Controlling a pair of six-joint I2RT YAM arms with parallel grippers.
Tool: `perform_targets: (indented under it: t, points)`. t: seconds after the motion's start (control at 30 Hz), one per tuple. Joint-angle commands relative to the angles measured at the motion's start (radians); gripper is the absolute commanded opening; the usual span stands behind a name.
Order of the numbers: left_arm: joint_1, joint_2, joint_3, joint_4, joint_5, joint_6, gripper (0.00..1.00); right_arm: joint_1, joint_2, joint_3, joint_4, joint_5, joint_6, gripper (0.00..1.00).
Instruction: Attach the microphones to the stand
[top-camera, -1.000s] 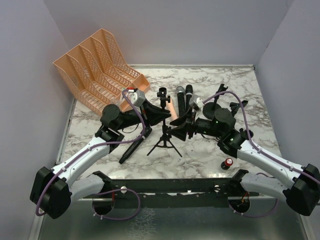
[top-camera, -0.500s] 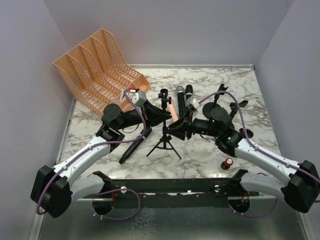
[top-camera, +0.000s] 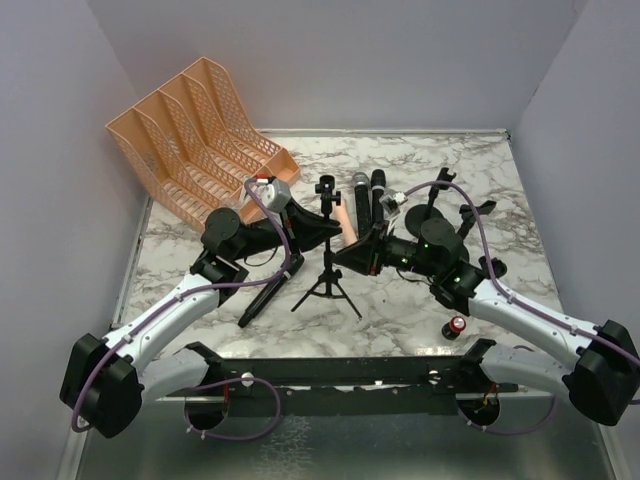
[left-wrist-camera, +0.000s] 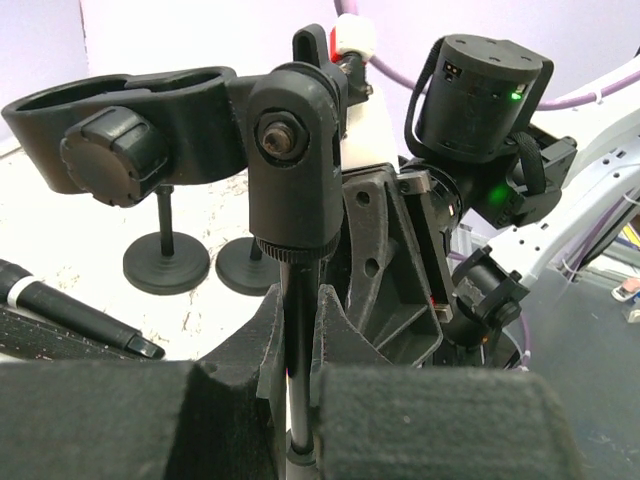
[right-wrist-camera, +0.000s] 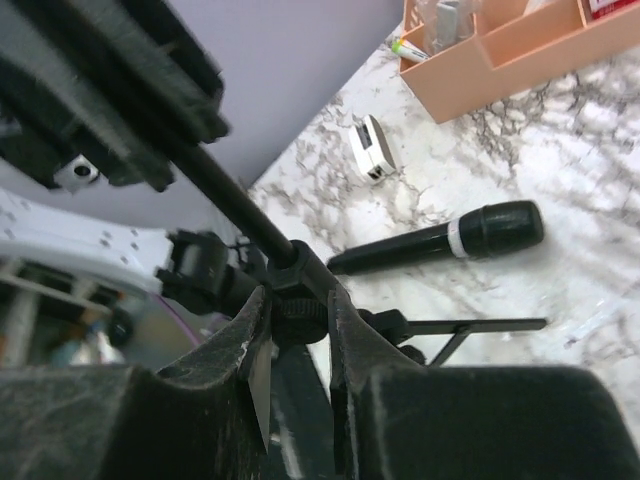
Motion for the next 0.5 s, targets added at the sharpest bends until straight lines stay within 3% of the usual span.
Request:
perform_targets:
  t: [0.0,0.13,0.27,0.37,0.4,0.47]
  points:
    - [-0.006,-0.049,0.014,0.057,-0.053,0.025,0.00,-0.002,-0.040,-0.022,0.031,0.193,0.372,0.01]
    - [-0.006,-0.052,0.011,0.060,-0.080,0.031,0.00,-0.005,-0.064,-0.002,-0.070,0.282,0.573,0.01]
    - [-0.005,-0.057,0.002,0.063,-0.106,0.040,0.00,-0.008,-0.034,0.011,-0.174,0.271,0.813,0.01]
    - [-0.006,-0.055,-0.001,0.064,-0.121,0.044,0.00,-0.008,-0.016,-0.051,-0.015,0.207,0.935,0.01]
    - [-0.006,-0.055,-0.003,0.065,-0.127,0.044,0.00,-0.008,-0.015,-0.066,0.036,0.197,0.941,0.03]
    - [-0.006,-0.055,-0.008,0.065,-0.137,0.047,0.00,-0.008,-0.025,-0.036,0.017,0.212,0.882,0.18]
